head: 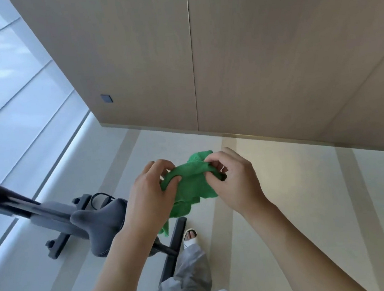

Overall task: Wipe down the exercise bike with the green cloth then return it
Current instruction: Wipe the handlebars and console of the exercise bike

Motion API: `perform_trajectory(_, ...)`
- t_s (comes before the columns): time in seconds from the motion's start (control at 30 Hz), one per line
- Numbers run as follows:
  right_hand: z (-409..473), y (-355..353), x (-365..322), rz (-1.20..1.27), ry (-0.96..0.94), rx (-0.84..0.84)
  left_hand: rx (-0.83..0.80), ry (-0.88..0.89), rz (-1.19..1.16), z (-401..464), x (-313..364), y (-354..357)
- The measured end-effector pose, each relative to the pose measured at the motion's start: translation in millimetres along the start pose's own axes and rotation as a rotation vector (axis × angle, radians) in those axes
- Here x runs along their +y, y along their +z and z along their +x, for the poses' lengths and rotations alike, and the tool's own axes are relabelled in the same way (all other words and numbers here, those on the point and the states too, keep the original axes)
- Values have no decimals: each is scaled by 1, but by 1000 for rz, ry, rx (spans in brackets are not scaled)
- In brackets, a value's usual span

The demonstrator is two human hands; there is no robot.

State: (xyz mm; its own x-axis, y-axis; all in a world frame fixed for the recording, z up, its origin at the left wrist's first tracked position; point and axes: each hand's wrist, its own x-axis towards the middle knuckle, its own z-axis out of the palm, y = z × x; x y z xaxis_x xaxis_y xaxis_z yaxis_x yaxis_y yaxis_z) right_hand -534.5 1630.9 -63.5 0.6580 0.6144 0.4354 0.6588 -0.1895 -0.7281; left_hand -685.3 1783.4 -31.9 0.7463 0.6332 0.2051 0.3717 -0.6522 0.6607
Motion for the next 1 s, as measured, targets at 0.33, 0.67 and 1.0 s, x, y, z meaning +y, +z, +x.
perform_trajectory(0.33,158,53,13,34,21,-165,-130,59,-160,125,-55,7)
perform_trajectory(0.67,303,94,16,-34,-157,-306,0,-162,-149,253,-104,-3)
perform_trajectory(1.0,395,151,53,-58,-192,-445,319,-145,15,334,-136,-14)
